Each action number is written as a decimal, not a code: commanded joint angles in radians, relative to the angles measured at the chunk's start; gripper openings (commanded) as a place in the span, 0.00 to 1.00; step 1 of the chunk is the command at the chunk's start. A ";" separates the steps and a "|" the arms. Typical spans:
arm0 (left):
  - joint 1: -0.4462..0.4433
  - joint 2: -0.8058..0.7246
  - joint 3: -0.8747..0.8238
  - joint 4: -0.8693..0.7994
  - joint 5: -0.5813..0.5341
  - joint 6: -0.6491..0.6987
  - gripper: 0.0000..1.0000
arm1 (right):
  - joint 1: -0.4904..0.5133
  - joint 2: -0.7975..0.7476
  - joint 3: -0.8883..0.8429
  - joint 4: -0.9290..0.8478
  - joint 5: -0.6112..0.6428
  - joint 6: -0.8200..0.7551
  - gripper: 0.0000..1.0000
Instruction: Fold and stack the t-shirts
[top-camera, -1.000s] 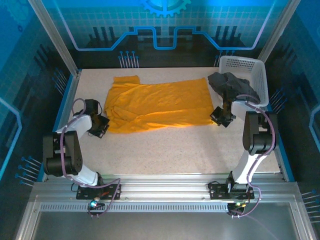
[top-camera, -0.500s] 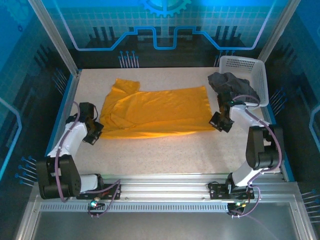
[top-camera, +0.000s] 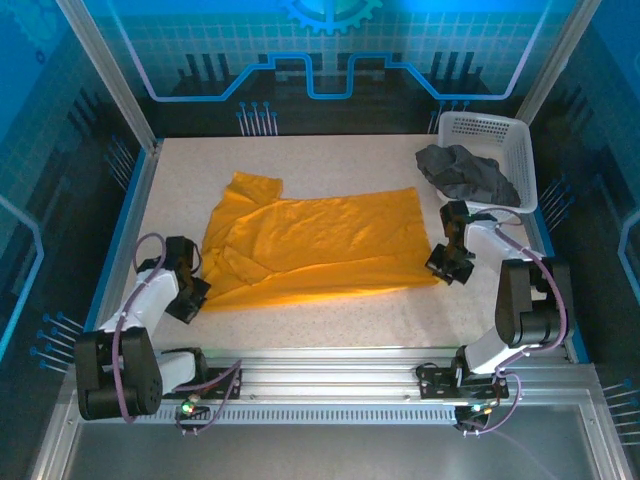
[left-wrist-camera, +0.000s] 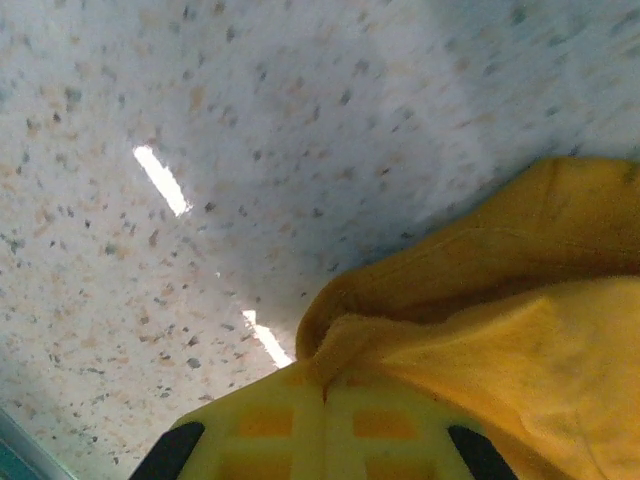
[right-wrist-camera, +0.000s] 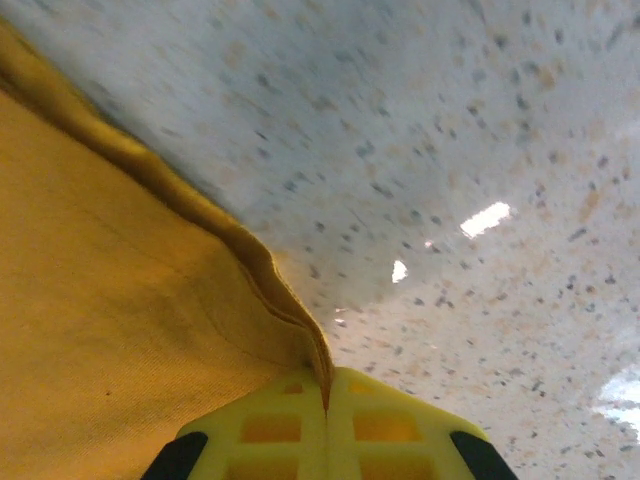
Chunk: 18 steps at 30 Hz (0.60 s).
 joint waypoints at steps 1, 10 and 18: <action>0.011 0.008 -0.032 -0.023 0.025 -0.036 0.00 | -0.019 0.002 -0.027 -0.042 0.050 0.012 0.00; 0.011 0.003 -0.039 -0.027 0.112 -0.097 0.08 | -0.020 0.036 -0.051 -0.029 0.042 0.049 0.04; -0.059 -0.106 0.150 -0.175 0.007 -0.216 0.52 | 0.037 -0.102 0.045 -0.066 0.049 0.017 0.41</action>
